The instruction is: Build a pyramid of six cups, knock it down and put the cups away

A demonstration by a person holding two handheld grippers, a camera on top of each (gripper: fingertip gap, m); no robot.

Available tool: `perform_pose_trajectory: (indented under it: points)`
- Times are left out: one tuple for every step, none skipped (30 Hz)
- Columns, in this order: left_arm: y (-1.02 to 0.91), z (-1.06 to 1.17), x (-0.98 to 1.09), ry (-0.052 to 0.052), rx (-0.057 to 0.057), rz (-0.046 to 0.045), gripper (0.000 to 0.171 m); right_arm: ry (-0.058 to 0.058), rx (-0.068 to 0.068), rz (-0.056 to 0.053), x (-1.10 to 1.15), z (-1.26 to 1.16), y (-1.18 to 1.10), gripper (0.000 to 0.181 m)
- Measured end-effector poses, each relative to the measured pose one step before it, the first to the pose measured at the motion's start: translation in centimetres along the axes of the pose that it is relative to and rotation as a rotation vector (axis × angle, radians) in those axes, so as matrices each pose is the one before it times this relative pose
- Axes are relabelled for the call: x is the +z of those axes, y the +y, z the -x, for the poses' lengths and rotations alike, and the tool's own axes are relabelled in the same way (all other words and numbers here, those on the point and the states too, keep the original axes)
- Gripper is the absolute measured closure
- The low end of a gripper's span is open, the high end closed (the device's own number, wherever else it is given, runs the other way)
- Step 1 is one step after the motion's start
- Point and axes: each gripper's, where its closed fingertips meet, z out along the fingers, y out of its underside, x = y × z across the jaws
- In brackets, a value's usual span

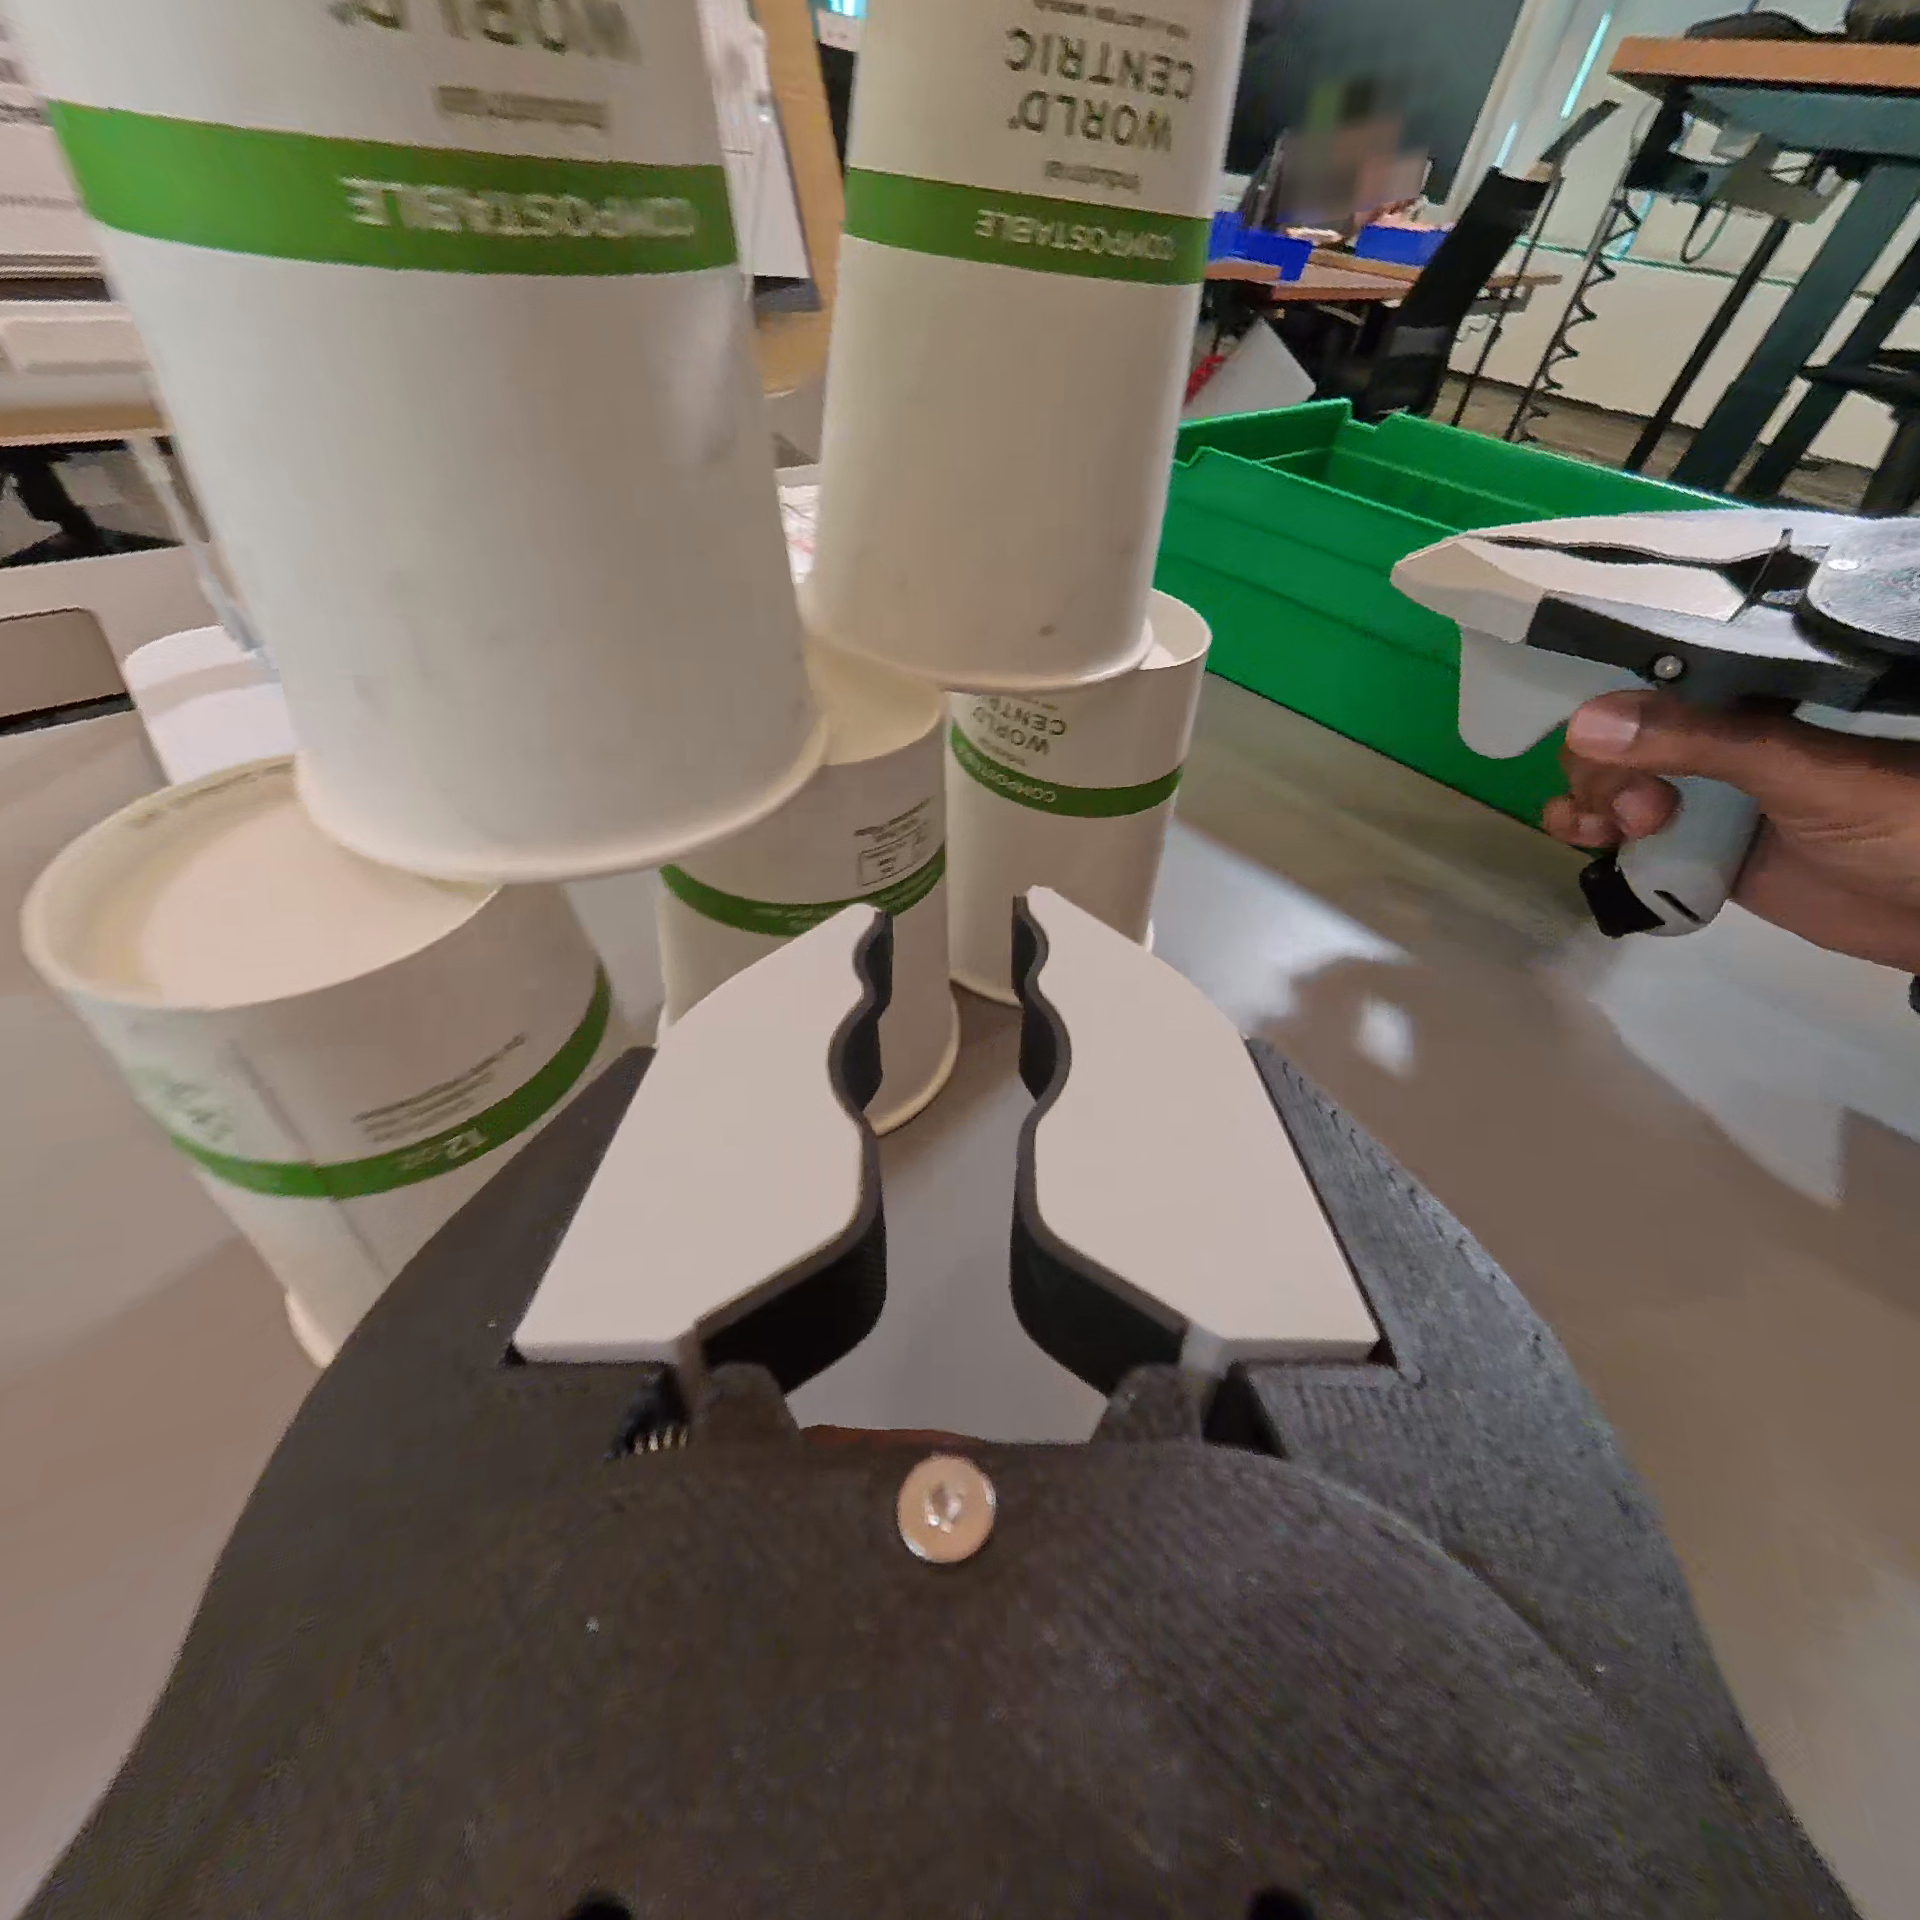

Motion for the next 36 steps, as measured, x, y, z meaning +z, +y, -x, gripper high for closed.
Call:
perform_pose_trajectory:
  points:
    - [0.036,-0.352,0.284,0.0121,0.0044,0.0046,0.149,-0.0037,0.0131,-0.0005,-0.231,-0.112,0.064,0.181]
    - [0.074,-0.321,0.252,0.0122,0.0032,0.00692,0.15,0.0001,0.0142,0.0041,-0.161,-0.154,0.137,0.181]
    - [0.06,-0.291,0.212,0.0108,0.0019,0.00528,0.15,0.0013,0.0135,0.0046,-0.098,-0.16,0.16,0.181]
    - [0.029,-0.25,0.161,0.0099,0.0014,0.00282,0.15,-0.0009,0.0114,0.0044,-0.055,-0.107,0.182,0.181]
    - [0.032,-0.209,0.115,0.0086,0.0006,0.00334,0.15,-0.0031,0.0091,0.0041,-0.022,-0.036,0.194,0.181]
    - [-0.003,-0.154,0.051,0.0063,-0.0008,0.00114,0.15,-0.0019,0.0061,0.0049,0.019,-0.004,0.167,0.181]
    - [-0.024,-0.124,0.006,0.0052,-0.0027,-0.00049,0.15,-0.0026,0.002,0.0052,0.044,0.04,0.148,0.181]
    - [-0.01,-0.082,-0.016,0.0055,-0.0054,-0.00006,0.15,-0.0082,-0.0034,0.0064,0.072,0.161,0.105,0.181]
    - [0.017,-0.043,-0.045,0.0038,-0.008,0.00125,0.15,-0.0084,-0.0079,0.0065,0.078,0.205,0.064,0.181]
    - [-0.025,0.015,-0.065,0.0015,-0.0096,-0.00055,0.15,-0.0044,-0.0092,0.0044,0.069,0.186,0.024,0.181]
    - [-0.046,0.017,-0.08,0.0019,-0.0094,-0.00162,0.15,-0.0043,-0.0097,0.003,0.073,0.193,0.013,0.181]
    - [-0.028,0.059,-0.097,0.0004,-0.0085,-0.00099,0.15,-0.0041,-0.0095,0.0009,0.068,0.185,-0.011,0.181]
    - [0.0,0.081,-0.11,-0.0012,-0.0085,-0.00048,0.15,-0.0028,-0.0078,-0.0016,0.08,0.134,-0.027,0.181]
    - [0.03,0.074,-0.132,0.0004,-0.0101,0.00029,0.149,-0.0033,-0.0045,-0.0046,0.106,0.114,-0.049,0.181]
    - [0.041,0.016,-0.14,0.0035,-0.0126,0.00134,0.149,-0.0049,0.0012,-0.0091,0.128,0.102,-0.074,0.181]
    - [0.066,0.0,-0.142,0.0049,-0.0148,0.00209,0.148,-0.0073,0.007,-0.0098,0.159,0.1,-0.014,0.181]
    - [0.086,-0.012,-0.158,0.0051,-0.0144,0.00266,0.147,-0.009,0.01,-0.0036,0.226,0.099,0.055,0.181]
    - [0.125,0.011,-0.205,0.0033,-0.0122,0.00313,0.146,-0.0084,0.0105,0.0018,0.281,0.068,0.092,0.181]
    - [0.127,0.06,-0.247,-0.0001,-0.0094,0.00306,0.145,-0.005,0.0113,0.0024,0.335,0.012,0.028,0.181]
    - [0.111,0.101,-0.322,-0.0031,-0.0067,0.00156,0.145,-0.0012,0.0135,0.0009,0.358,-0.023,-0.047,0.181]
    - [0.082,0.154,-0.371,-0.0053,-0.0051,0.00001,0.144,-0.0021,0.0157,0.0,0.373,0.018,-0.094,0.181]
    - [0.079,0.212,-0.398,-0.0074,-0.005,-0.00022,0.143,-0.0083,0.0165,0.0007,0.383,0.131,-0.093,0.181]
    - [0.072,0.289,-0.413,-0.0108,-0.0053,0.00058,0.142,-0.0149,0.0181,0.0014,0.354,0.255,-0.065,0.181]
    - [0.055,0.397,-0.425,-0.0164,-0.0059,-0.00044,0.14,-0.0223,0.0205,0.0002,0.34,0.369,-0.08,0.181]
    - [0.056,0.507,-0.42,-0.0213,-0.0062,-0.00109,0.138,-0.0242,0.023,-0.0024,0.306,0.408,-0.108,0.181]
    - [0.041,0.549,-0.418,-0.022,-0.0064,-0.00082,0.137,-0.019,0.0241,-0.0045,0.306,0.346,-0.163,0.181]
    - [0.037,0.555,-0.416,-0.0215,-0.0083,-0.00166,0.136,-0.0126,0.0232,-0.005,0.296,0.257,-0.197,0.181]
    - [0.016,0.53,-0.41,-0.02,-0.0107,-0.00323,0.136,-0.01,0.02,-0.0036,0.283,0.222,-0.177,0.181]
    - [0.005,0.473,-0.381,-0.0164,-0.0121,-0.00346,0.136,-0.0088,0.0153,-0.0028,0.271,0.207,-0.141,0.181]
    - [-0.003,0.419,-0.367,-0.0134,-0.0123,-0.00399,0.136,-0.0072,0.0108,-0.0023,0.252,0.178,-0.099,0.181]
    - [-0.024,0.387,-0.331,-0.0123,-0.0114,-0.00434,0.136,-0.0068,0.0073,-0.001,0.228,0.184,-0.054,0.181]
    - [-0.017,0.322,-0.284,-0.0107,-0.0092,-0.00386,0.136,-0.0068,0.0053,-0.0002,0.209,0.182,-0.029,0.181]
    - [0.001,0.265,-0.231,-0.0077,-0.0063,-0.00183,0.136,-0.0055,0.0047,-0.0006,0.173,0.174,-0.036,0.181]
    - [0.026,0.211,-0.164,-0.0065,-0.0043,-0.00025,0.136,-0.0027,0.0047,-0.0015,0.128,0.132,-0.03,0.181]
    - [0.042,0.17,-0.115,-0.0051,-0.0026,0.00043,0.137,-0.0014,0.0035,-0.0019,0.09,0.112,-0.038,0.181]
    - [0.063,0.096,-0.059,-0.0025,-0.0013,0.00234,0.137,-0.0014,0.0004,-0.001,0.057,0.099,-0.01,0.181]
